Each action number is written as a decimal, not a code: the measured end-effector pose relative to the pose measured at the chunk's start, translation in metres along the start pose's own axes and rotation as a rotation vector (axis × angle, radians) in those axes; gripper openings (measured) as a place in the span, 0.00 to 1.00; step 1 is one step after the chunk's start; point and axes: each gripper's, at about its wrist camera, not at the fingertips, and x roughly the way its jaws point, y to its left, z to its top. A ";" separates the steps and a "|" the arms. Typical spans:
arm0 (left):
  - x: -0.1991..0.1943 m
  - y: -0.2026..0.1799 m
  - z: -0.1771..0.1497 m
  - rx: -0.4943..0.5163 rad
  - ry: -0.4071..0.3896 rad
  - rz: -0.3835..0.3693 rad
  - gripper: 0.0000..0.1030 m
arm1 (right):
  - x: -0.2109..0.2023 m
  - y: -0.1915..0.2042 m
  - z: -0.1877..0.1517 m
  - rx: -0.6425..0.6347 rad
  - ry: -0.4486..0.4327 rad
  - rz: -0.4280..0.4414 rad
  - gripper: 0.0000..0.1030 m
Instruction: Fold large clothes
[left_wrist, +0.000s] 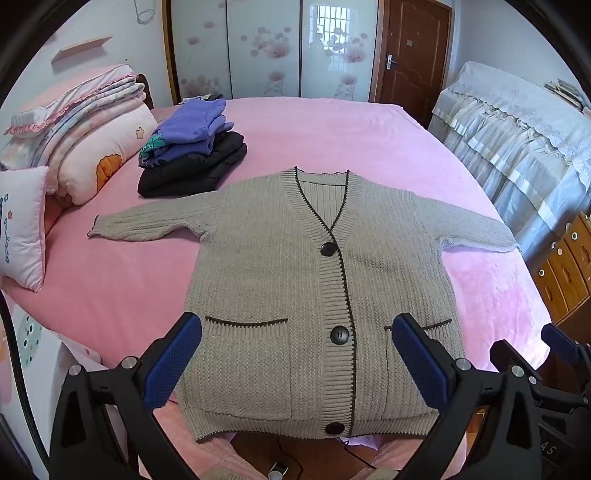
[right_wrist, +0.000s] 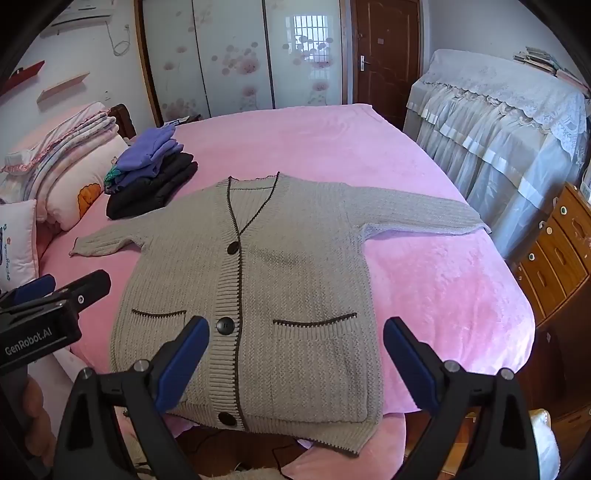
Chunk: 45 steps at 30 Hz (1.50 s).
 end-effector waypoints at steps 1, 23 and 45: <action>0.000 0.000 0.000 -0.001 -0.002 -0.001 0.99 | 0.000 0.000 0.000 0.000 0.000 0.000 0.93; -0.002 -0.004 -0.008 0.005 -0.009 -0.030 0.99 | 0.000 -0.003 -0.001 0.019 -0.001 0.004 0.93; -0.003 -0.006 -0.011 0.033 0.009 -0.046 0.89 | -0.002 -0.007 -0.005 0.029 -0.003 0.021 0.93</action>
